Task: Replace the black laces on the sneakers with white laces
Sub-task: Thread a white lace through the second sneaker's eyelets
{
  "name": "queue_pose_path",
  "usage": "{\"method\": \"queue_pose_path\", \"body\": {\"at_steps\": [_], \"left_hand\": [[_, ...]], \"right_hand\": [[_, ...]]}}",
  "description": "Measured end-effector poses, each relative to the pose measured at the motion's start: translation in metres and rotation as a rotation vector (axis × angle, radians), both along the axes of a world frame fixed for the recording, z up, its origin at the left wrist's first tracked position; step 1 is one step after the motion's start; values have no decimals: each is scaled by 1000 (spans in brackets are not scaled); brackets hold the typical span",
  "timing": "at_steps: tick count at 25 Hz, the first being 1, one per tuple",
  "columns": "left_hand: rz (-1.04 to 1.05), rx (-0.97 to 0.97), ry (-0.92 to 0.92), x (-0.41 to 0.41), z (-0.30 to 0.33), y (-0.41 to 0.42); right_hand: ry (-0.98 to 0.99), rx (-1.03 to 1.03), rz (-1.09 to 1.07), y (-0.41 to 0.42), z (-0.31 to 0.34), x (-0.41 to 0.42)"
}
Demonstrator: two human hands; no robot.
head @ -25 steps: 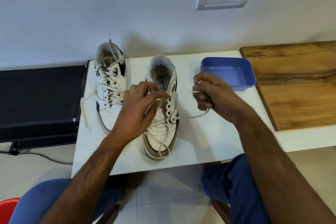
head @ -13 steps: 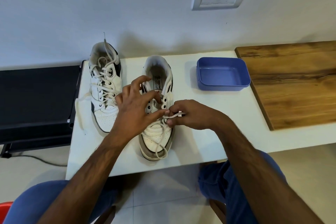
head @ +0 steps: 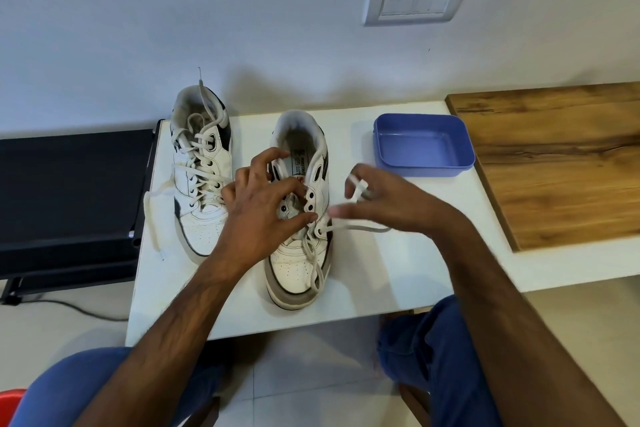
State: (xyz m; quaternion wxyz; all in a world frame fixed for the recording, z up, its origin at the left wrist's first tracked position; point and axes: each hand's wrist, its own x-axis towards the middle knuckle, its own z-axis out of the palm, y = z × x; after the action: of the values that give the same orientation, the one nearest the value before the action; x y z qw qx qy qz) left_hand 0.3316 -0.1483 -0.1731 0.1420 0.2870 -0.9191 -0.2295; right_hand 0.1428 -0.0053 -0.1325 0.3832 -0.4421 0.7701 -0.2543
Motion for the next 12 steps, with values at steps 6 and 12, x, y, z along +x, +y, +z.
{"method": "queue_pose_path", "body": {"at_steps": [6, 12], "left_hand": [[-13, -3, 27, 0, -4, 0], [-28, 5, 41, 2, -10, -2]], "right_hand": [[-25, 99, 335, -10, -22, 16], [-871, -619, -278, 17, -1, -24]]}}
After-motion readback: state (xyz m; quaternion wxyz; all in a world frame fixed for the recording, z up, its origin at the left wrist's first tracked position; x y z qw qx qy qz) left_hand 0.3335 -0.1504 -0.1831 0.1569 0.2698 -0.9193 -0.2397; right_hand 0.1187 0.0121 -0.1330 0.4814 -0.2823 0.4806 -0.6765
